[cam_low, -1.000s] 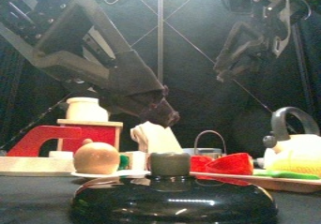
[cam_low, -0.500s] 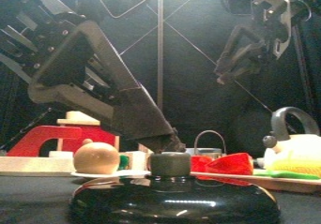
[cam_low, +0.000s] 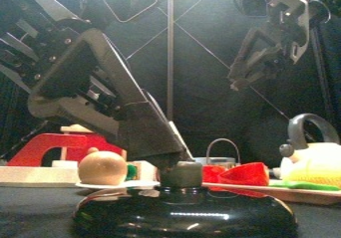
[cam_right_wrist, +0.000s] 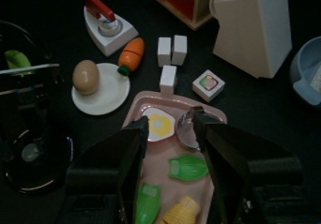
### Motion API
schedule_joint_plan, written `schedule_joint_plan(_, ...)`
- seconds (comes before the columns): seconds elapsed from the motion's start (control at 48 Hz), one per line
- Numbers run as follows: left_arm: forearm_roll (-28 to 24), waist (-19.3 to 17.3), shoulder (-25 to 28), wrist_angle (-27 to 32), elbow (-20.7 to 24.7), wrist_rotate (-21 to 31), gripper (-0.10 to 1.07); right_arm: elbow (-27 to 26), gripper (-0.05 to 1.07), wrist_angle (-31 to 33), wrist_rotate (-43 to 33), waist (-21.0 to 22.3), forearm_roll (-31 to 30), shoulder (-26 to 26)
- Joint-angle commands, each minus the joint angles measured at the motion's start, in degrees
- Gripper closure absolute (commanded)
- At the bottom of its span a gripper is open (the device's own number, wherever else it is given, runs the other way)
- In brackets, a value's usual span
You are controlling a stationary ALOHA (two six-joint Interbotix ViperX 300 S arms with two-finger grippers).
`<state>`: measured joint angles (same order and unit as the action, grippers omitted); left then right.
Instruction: Grab pot lid
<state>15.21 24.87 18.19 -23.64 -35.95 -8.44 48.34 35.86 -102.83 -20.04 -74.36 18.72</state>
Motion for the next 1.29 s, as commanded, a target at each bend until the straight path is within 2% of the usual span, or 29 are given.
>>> schedule_joint_plan(0.0,0.18,-0.18,-0.62,-0.18,1.14,0.00,0.13,-0.53,0.23,0.00,-0.18,0.00,-0.26,0.53)
schedule_joint_plan(0.5,0.44,-0.18,0.44,-0.26,1.49,0.00,0.14,-0.44,0.23,0.09,-0.18,0.00,-0.26,0.44)
schedule_joint_plan(0.938,0.44,-0.18,-0.09,-0.18,1.49,0.00,0.34,-0.62,0.23,0.00,-0.18,0.00,-0.26,0.26)
schedule_joint_plan(1.271,0.26,-0.18,-2.29,-0.18,1.14,-0.09,0.35,-0.62,0.23,0.00,-0.18,0.00,-0.26,0.18)
